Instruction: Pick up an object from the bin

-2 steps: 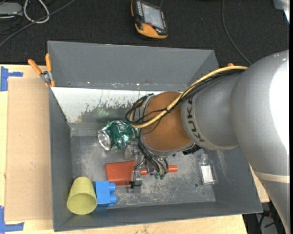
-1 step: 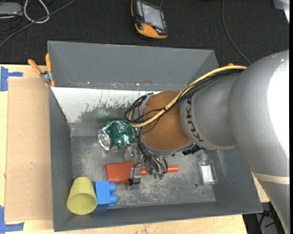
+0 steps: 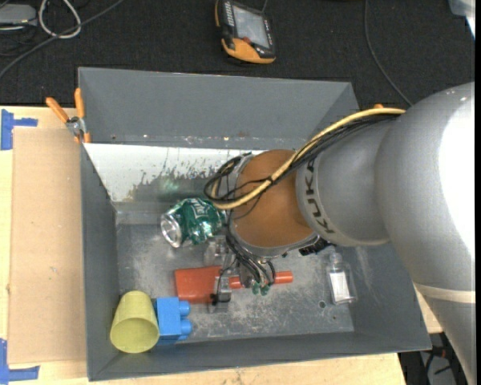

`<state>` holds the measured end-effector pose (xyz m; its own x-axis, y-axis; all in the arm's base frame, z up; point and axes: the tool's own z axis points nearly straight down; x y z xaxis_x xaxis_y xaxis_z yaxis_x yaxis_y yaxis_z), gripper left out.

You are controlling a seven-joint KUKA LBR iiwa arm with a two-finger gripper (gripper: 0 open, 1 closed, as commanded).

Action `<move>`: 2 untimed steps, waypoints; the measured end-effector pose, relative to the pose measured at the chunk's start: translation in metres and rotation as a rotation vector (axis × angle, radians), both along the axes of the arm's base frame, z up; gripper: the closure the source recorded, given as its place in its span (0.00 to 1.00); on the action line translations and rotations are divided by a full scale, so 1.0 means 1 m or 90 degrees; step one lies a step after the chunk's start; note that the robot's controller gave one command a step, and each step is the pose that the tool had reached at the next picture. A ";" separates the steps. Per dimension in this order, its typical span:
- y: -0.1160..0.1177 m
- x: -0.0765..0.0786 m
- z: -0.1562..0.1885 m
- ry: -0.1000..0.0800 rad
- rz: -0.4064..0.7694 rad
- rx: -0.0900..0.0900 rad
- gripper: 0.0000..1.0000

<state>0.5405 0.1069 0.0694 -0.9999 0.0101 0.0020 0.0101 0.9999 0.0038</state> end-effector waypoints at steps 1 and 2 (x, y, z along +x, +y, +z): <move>0.000 -0.001 0.013 0.001 -0.001 0.000 1.00; 0.000 -0.002 0.036 0.004 -0.002 0.000 1.00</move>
Offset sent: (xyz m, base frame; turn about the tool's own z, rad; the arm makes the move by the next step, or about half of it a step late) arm -0.0006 -0.0002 0.0589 0.0011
